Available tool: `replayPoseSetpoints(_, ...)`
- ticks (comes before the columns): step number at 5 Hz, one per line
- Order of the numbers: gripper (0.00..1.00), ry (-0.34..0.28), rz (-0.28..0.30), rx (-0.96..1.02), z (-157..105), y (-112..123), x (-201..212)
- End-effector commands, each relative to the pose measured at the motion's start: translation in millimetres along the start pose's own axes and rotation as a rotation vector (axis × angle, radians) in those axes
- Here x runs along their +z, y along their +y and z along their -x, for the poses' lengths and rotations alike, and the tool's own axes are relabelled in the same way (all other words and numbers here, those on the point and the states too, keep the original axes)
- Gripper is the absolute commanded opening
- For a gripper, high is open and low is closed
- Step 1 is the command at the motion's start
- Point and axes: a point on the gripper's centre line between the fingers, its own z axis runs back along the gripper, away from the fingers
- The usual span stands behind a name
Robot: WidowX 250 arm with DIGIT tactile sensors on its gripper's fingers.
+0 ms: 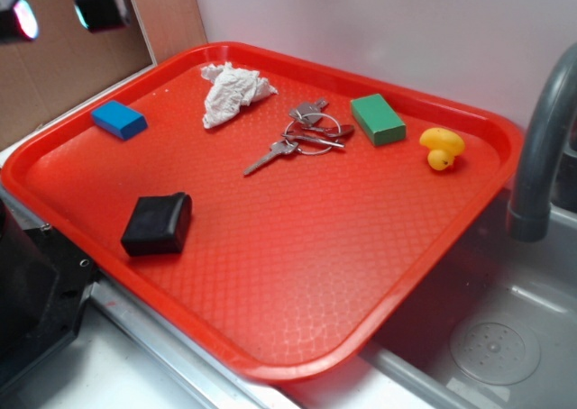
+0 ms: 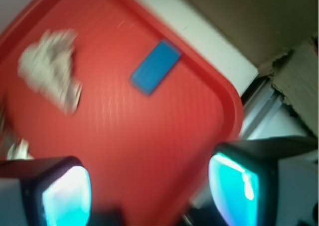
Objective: Grab the blue block.
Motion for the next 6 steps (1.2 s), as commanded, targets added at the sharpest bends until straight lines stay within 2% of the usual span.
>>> replayPoseSetpoints(1, 1.00, -0.088, -0.032, 0.437, -20, 24, -30)
replayPoseSetpoints(2, 1.00, -0.051, -0.040, 0.434, -31, 35, -49)
replayPoseSetpoints(4, 1.00, -0.043, -0.048, 0.402, -47, 30, -73)
replayPoseSetpoints(6, 1.00, -0.043, -0.048, 0.402, -47, 30, -73)
